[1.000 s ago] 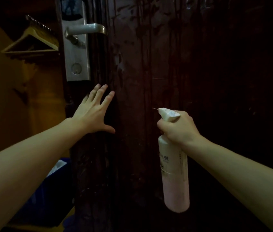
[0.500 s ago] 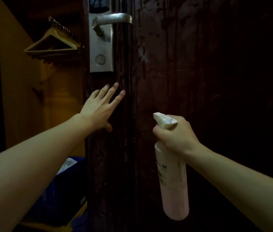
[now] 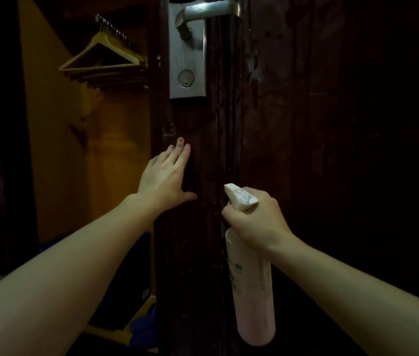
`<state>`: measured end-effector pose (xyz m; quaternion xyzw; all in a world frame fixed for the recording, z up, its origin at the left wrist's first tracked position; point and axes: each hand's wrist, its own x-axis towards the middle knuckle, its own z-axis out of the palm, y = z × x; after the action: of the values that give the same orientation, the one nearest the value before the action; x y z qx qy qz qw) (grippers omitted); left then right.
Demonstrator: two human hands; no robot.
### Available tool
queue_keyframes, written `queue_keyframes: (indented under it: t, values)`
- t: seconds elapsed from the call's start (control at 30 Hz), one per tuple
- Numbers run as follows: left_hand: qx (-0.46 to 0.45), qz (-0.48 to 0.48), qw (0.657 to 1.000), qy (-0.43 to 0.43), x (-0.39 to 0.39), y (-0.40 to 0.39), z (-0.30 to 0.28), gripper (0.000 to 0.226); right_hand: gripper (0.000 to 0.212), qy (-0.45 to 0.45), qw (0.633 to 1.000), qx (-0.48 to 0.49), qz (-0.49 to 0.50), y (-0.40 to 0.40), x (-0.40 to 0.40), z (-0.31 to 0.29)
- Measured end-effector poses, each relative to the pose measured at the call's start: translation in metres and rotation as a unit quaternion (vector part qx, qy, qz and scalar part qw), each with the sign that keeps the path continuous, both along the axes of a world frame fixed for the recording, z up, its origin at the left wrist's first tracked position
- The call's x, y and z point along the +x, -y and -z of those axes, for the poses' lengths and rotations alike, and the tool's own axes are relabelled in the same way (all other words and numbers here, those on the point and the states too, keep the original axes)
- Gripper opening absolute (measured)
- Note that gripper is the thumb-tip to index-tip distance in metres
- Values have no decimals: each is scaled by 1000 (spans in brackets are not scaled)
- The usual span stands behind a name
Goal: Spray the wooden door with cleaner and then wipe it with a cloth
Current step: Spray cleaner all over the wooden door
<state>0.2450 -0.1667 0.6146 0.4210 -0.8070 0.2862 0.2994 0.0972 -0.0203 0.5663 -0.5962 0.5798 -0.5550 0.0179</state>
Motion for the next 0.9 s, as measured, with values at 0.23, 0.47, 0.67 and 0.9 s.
queue_keyframes:
  t: [0.23,0.47,0.67,0.9]
  values:
    - [19,-28,991,133,21,6,-3,143,6,23,999,40,-10,11,16,17]
    - [32,-23,996,77,9,-2,3,143,13,37,998,17,45,7,14,24]
    - [42,-18,998,-32,-20,-14,10,139,3,84,994,-5,76,-11,-12,16]
    - [54,-56,996,-52,-48,-20,11,140,7,59,988,-17,141,-41,-52,12]
